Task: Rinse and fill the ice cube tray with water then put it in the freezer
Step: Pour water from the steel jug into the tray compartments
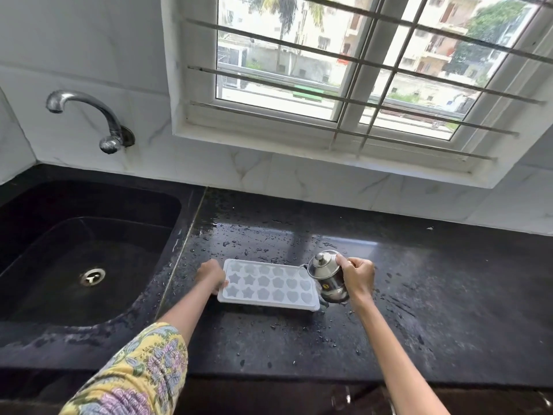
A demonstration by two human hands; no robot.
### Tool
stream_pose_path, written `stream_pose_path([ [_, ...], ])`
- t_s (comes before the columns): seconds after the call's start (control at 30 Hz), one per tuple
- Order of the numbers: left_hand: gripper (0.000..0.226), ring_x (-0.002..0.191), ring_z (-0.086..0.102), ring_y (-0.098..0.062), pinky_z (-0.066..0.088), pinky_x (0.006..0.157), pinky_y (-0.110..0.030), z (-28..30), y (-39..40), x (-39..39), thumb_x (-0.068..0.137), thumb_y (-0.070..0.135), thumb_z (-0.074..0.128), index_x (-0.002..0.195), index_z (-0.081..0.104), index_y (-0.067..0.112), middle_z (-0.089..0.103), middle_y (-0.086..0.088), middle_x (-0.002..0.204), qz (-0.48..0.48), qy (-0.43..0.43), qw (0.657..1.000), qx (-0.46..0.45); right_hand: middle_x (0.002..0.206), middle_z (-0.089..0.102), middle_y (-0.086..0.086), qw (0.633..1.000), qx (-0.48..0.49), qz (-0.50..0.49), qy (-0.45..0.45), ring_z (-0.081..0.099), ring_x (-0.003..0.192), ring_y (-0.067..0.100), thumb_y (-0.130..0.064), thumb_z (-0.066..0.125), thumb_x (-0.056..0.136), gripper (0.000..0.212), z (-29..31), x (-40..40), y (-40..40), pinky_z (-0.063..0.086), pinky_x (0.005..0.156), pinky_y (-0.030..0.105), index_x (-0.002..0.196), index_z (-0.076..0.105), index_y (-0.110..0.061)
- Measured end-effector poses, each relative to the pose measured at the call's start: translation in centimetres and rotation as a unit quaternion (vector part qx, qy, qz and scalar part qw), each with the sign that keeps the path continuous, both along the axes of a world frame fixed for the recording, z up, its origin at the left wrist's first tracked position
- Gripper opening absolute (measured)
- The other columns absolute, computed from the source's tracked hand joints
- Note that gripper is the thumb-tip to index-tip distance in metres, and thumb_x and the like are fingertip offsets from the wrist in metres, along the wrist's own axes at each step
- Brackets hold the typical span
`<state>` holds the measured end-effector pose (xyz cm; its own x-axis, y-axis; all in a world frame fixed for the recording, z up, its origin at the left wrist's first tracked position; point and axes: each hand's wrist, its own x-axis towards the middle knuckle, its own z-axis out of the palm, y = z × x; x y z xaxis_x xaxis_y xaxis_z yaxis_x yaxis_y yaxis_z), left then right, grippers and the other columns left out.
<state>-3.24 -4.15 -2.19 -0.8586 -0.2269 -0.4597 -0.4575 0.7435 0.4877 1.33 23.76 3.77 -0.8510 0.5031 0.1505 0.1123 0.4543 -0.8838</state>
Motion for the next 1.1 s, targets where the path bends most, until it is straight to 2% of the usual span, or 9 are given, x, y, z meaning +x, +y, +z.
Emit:
stream_pose_path([
  [0.13, 0.015, 0.091, 0.07, -0.031, 0.058, 0.055, -0.031, 0.0, 0.0, -0.1, 0.087, 0.006, 0.067, 0.091, 0.057, -0.004, 0.065, -0.022, 0.11, 0.001, -0.005, 1.0, 0.011, 0.038, 0.033, -0.001, 1.0, 0.008, -0.008, -0.019, 0.028, 0.042, 0.014, -0.017, 0.065, 0.08, 0.049, -0.2, 0.3, -0.5, 0.021, 0.047, 0.023, 0.039, 0.038, -0.016],
  [0.23, 0.029, 0.086, 0.07, -0.03, 0.051, 0.042, -0.028, -0.2, -0.1, -0.2, 0.087, 0.005, 0.066, 0.067, 0.045, 0.001, 0.066, -0.022, 0.108, 0.009, -0.009, 1.0, 0.025, 0.036, 0.032, -0.003, 0.999, 0.013, -0.01, -0.03, 0.027, 0.041, 0.013, -0.016, 0.065, 0.08, 0.05, -0.6, 0.4, -0.6, 0.02, 0.046, 0.022, 0.038, 0.039, -0.017],
  [0.57, 0.024, 0.093, 0.068, -0.03, 0.048, 0.04, -0.025, 0.2, 0.2, 0.0, 0.088, 0.006, 0.065, 0.075, 0.046, 0.002, 0.063, -0.021, 0.112, 0.004, -0.016, 0.999, 0.034, 0.04, 0.036, 0.002, 1.0, -0.001, -0.015, -0.006, 0.031, 0.043, 0.014, -0.017, 0.066, 0.079, 0.044, -0.6, -0.1, -0.1, 0.026, 0.05, 0.023, 0.042, 0.044, -0.012],
  [0.7, 0.031, 0.093, 0.069, -0.03, 0.048, 0.039, -0.024, 0.4, 0.2, 0.0, 0.088, 0.006, 0.065, 0.068, 0.042, 0.004, 0.064, -0.02, 0.112, 0.005, -0.024, 0.999, 0.035, 0.027, 0.031, -0.011, 0.999, -0.035, -0.026, -0.014, 0.029, 0.041, 0.014, -0.016, 0.066, 0.078, 0.048, -0.8, -0.3, 0.2, 0.024, 0.049, 0.024, 0.037, 0.04, -0.016],
  [0.77, 0.034, 0.092, 0.069, -0.029, 0.047, 0.038, -0.024, 0.3, 0.1, -0.1, 0.087, 0.006, 0.066, 0.066, 0.039, 0.005, 0.064, -0.02, 0.111, 0.008, -0.026, 0.999, 0.039, 0.031, 0.039, -0.01, 0.997, -0.072, -0.026, -0.016, 0.035, 0.044, 0.016, -0.023, 0.066, 0.074, 0.042, -0.6, -0.3, 0.2, 0.029, 0.051, 0.026, 0.039, 0.046, -0.012],
  [0.87, 0.032, 0.088, 0.071, -0.03, 0.044, 0.031, -0.024, -0.1, -0.1, -0.4, 0.088, 0.003, 0.064, 0.065, 0.042, 0.002, 0.067, -0.02, 0.108, 0.003, -0.031, 0.999, 0.036, 0.06, 0.062, 0.027, 0.994, -0.105, -0.016, 0.003, 0.05, 0.058, 0.022, -0.022, 0.066, 0.075, 0.035, 0.7, -0.2, -0.5, 0.04, 0.058, 0.033, 0.065, 0.063, 0.011],
  [0.93, 0.024, 0.086, 0.073, -0.032, 0.044, 0.027, -0.024, -0.2, -0.2, -0.6, 0.088, 0.001, 0.063, 0.07, 0.048, -0.002, 0.069, -0.023, 0.106, -0.002, -0.036, 0.999, 0.027, 0.071, 0.064, 0.033, 0.993, -0.116, -0.001, 0.028, 0.053, 0.063, 0.024, -0.015, 0.065, 0.079, 0.03, 1.9, -0.3, -0.9, 0.043, 0.06, 0.034, 0.072, 0.062, 0.014],
  [1.03, 0.016, 0.076, 0.073, -0.031, 0.044, 0.027, -0.025, -0.2, -0.2, -0.7, 0.088, 0.0, 0.062, 0.075, 0.054, -0.005, 0.07, -0.022, 0.103, -0.005, -0.036, 0.999, 0.019, 0.062, 0.061, 0.015, 0.99, -0.134, 0.02, 0.04, 0.052, 0.059, 0.021, -0.014, 0.064, 0.08, 0.023, 3.6, -0.7, -1.5, 0.042, 0.055, 0.025, 0.063, 0.064, 0.001],
  [1.1, 0.026, 0.053, 0.065, -0.024, 0.041, 0.024, -0.022, -0.3, -0.2, -0.8, 0.089, 0.0, 0.061, 0.066, 0.049, -0.003, 0.071, -0.022, 0.101, -0.002, -0.037, 0.999, 0.014, 0.058, 0.057, 0.008, 0.989, -0.137, 0.028, 0.046, 0.049, 0.056, 0.017, -0.015, 0.064, 0.08, 0.025, 4.2, -1.1, -1.9, 0.039, 0.052, 0.023, 0.06, 0.063, -0.001],
])
